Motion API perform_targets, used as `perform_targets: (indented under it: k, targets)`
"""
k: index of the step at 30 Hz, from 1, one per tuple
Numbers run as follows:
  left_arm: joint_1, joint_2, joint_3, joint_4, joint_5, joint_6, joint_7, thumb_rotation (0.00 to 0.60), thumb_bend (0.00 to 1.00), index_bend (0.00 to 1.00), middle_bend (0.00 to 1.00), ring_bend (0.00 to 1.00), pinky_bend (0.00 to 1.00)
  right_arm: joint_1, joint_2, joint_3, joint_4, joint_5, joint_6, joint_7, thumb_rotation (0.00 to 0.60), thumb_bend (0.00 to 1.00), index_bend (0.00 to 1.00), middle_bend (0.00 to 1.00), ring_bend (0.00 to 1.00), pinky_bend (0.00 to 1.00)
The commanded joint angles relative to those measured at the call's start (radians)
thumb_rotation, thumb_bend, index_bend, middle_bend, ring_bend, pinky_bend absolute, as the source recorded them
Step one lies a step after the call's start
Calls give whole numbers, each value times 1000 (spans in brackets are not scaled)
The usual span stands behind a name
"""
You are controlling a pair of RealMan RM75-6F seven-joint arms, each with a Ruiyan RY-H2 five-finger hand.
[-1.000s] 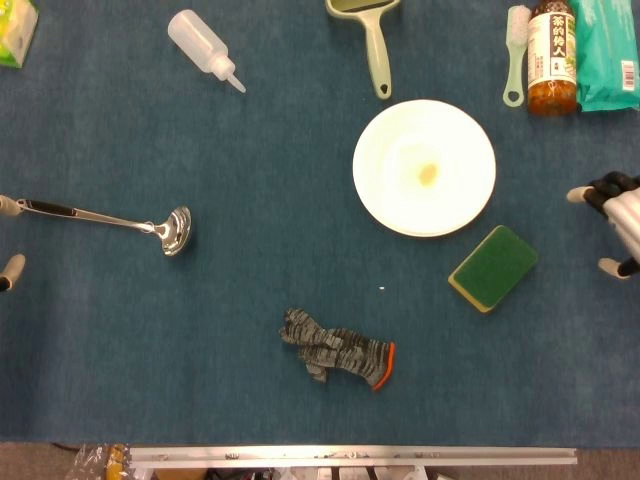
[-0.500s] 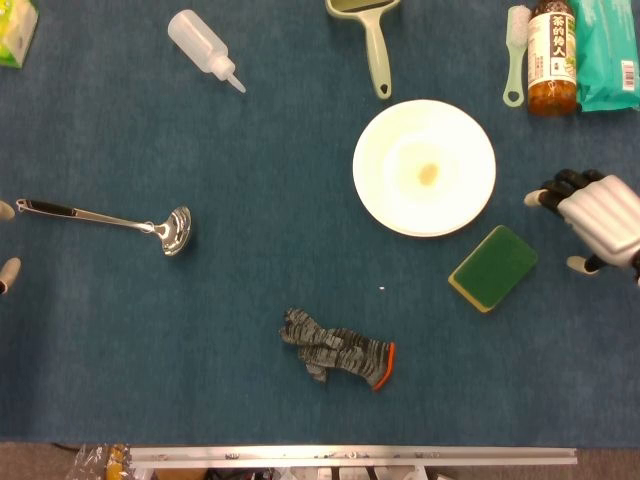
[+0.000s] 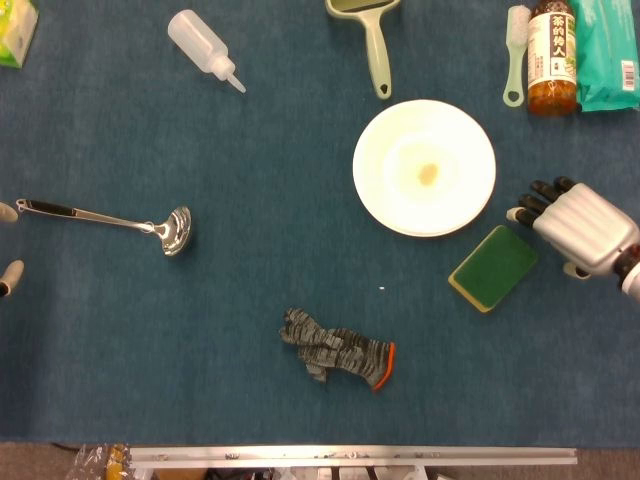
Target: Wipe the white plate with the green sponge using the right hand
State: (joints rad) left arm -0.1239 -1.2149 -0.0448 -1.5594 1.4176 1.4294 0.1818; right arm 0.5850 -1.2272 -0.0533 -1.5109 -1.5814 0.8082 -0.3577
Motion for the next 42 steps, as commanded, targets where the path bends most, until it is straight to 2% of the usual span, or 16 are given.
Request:
perform_targets:
  k: [1, 22, 34, 42]
  targets:
    - [1, -1, 0, 1, -2, -1, -2, 600, 182, 380, 305, 221, 358, 8, -9, -2, 10, -5, -3, -4, 600, 59, 251, 250, 160, 261]
    - [12, -10, 2, 23, -6, 1, -33, 600, 182, 380, 304, 221, 358, 75, -87, -13, 77, -28, -35, 95, 600, 59, 250, 250, 160, 261]
    - [15, -12, 2, 31, -4, 1, -46, 600, 182, 380, 304, 221, 358, 88, -99, -39, 59, -41, -42, 76, 600, 62, 251, 250, 160, 260]
    - [17, -14, 2, 35, -7, -1, -51, 600, 182, 380, 305, 221, 358, 80, -97, -41, 50, -44, -9, 48, 600, 70, 287, 381, 297, 289]
